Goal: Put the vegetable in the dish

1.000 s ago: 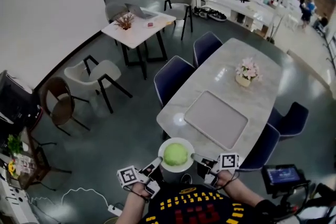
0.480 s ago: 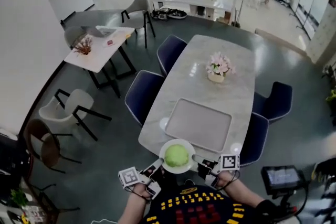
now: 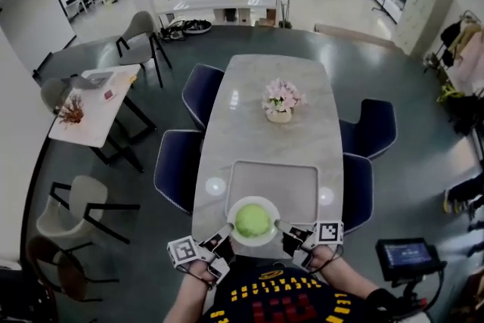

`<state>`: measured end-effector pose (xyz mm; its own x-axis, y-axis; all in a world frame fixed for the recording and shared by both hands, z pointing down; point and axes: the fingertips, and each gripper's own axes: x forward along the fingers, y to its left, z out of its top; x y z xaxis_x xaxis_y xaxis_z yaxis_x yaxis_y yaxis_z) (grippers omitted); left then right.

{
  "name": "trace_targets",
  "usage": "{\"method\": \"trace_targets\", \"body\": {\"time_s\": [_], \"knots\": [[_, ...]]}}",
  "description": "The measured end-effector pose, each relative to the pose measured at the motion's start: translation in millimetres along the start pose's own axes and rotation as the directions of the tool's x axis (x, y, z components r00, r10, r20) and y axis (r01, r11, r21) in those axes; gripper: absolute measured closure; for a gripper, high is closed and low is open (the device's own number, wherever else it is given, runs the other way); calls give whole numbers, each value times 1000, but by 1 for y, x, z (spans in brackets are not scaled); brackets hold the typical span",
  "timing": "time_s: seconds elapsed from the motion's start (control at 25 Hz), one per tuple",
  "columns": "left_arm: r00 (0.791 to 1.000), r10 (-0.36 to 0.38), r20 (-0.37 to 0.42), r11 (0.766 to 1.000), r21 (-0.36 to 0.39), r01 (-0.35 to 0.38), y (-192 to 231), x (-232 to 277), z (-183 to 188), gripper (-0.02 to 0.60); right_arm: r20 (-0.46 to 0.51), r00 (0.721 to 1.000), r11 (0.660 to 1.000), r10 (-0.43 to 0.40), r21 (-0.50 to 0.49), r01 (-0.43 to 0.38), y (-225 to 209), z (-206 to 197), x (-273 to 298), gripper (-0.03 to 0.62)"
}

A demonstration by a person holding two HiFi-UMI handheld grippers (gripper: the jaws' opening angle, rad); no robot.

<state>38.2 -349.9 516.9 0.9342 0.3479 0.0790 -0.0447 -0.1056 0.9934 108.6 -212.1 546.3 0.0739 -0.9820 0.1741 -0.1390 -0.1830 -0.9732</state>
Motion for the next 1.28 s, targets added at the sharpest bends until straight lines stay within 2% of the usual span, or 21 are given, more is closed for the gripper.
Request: {"method": "trace_targets", "body": {"time_s": [0.08, 0.16, 0.24, 0.32, 0.4, 0.44, 0.52, 0.6, 0.72, 1.04, 1.28], "knots": [[999, -3, -49, 1000, 29, 5, -4, 11, 9, 566, 39, 999, 1000, 6, 5, -7, 5, 8, 0, 579], [994, 46, -102, 994, 105, -35, 7, 17, 20, 566, 73, 997, 1000, -12, -19, 13, 3, 15, 1, 579], [991, 20, -136, 1000, 20, -17, 11, 27, 21, 566, 110, 992, 998, -63, -16, 65, -8, 20, 0, 579], [984, -7, -179, 999, -34, 1, 15, 38, 21, 566, 150, 986, 996, -72, -32, 78, -10, 25, 0, 579], [973, -17, -231, 999, -52, 5, 18, 50, 20, 566, 191, 976, 993, -100, -43, 110, -16, 30, -7, 579], [967, -15, -254, 999, -55, 1, 19, 55, 20, 566, 214, 971, 993, -109, -13, 115, -18, 30, -9, 579], [956, -9, -293, 999, -50, -7, 20, 65, 21, 566, 255, 961, 994, -105, 44, 97, -19, 31, -11, 579], [947, -17, -320, 999, -51, 0, 16, 77, 20, 566, 278, 955, 994, -106, 46, 97, -21, 37, -17, 579], [939, -32, -341, 998, -57, 13, 10, 94, 15, 566, 298, 949, 994, -104, 56, 91, -26, 47, -25, 579], [945, -8, -328, 999, -33, -3, 12, 118, 12, 566, 283, 957, 998, -62, 32, 55, -35, 73, -32, 579], [940, -19, -340, 1000, -22, 12, 11, 128, 10, 566, 275, 960, 999, -48, 36, 40, -37, 81, -32, 579]]}}
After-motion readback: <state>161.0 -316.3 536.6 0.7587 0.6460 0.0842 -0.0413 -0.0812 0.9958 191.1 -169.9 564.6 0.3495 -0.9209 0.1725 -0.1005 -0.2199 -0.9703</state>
